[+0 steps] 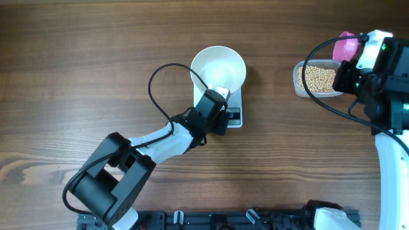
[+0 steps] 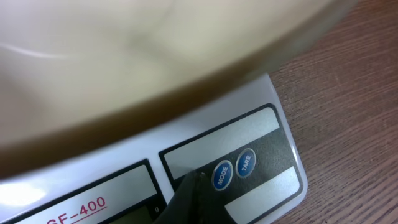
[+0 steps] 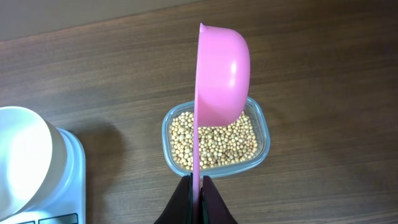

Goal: Scoop item into bowl and weigh 150g on scale

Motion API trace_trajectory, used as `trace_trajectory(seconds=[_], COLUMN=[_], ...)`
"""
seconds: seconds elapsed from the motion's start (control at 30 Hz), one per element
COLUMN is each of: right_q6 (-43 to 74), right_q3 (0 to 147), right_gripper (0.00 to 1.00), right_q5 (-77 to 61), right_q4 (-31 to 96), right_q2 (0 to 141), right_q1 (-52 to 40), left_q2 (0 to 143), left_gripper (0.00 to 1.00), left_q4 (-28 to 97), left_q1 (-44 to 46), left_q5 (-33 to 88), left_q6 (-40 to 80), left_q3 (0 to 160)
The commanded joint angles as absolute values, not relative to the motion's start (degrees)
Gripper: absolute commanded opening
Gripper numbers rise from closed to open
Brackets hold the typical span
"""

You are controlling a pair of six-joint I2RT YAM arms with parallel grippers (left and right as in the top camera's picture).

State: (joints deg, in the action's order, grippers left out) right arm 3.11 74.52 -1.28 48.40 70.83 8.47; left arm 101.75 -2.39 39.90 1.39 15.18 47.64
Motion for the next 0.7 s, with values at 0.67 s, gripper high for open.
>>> trace_trajectory(seconds=[0.67], right_q6=[2.96], right_q3=[75.75], right_gripper=[0.04], right_q5=[-1.98], right_q4=[48.66], right_q2=[71.16], right_q1=[8.71], left_q2=[105.82], left_gripper=[0.04], left_q4=[2.72], left_q1=[39.57], left_q5=[0.14], left_q6=[15.29], left_q3=[46.81])
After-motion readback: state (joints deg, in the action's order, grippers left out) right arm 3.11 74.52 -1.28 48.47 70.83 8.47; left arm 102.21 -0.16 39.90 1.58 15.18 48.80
